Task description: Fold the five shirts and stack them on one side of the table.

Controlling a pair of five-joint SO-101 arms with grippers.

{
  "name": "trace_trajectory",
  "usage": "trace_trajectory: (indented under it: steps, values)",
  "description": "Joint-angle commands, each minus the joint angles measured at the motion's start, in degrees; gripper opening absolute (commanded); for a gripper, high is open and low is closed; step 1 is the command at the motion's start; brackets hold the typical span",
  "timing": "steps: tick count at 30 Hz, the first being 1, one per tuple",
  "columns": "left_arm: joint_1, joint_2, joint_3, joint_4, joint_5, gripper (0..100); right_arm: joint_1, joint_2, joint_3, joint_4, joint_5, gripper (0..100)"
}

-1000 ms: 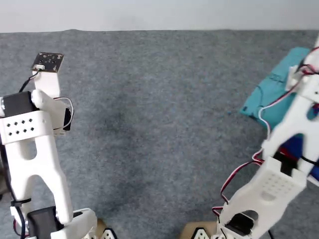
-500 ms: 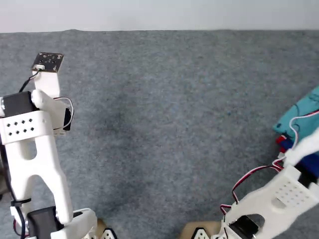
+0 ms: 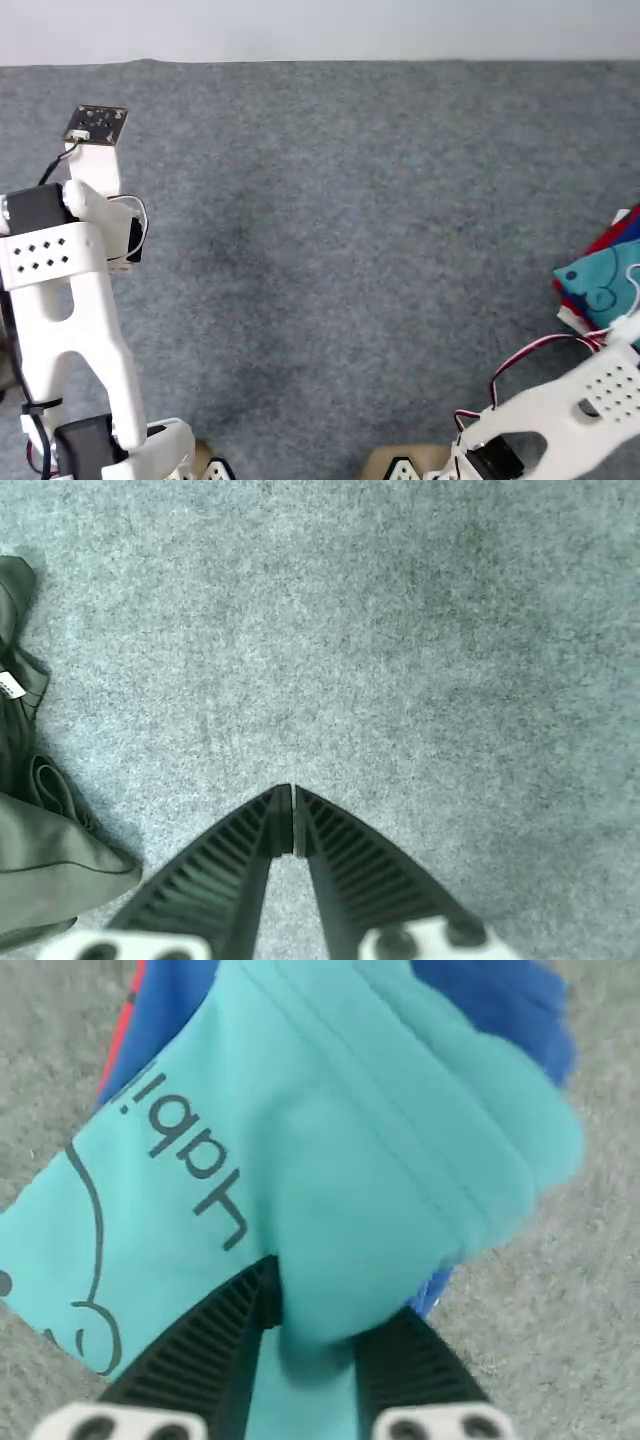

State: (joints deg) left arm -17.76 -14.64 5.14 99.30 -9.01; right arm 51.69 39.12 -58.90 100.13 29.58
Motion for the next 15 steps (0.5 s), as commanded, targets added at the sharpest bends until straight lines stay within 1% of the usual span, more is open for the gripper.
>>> trace_trajectory:
  steps: [1,4,7,11,13,15]
  values:
    - [0.3,-2.3,-0.5,1.2,-0.4,1,0.7,-1.1,-2.0,0.5,1.2,19.1]
    - [0.3,-2.4,-0.5,1.2,-0.4,1,1.0,-3.4,-6.5,2.5,1.1,22.3]
    - [0.3,-2.4,-0.5,1.2,-0.4,1,1.1,-6.8,-10.1,2.7,1.1,22.5]
    - [0.3,-2.4,-0.5,1.2,-0.4,1,-0.1,-10.9,-10.5,2.7,1.0,22.2]
    - [0.3,-2.4,-0.5,1.2,-0.4,1,-0.8,-10.9,-8.8,2.7,1.0,20.6]
    - [0.3,-2.4,-0.5,1.2,-0.4,1,-1.7,-9.8,-5.8,2.7,1.0,15.4]
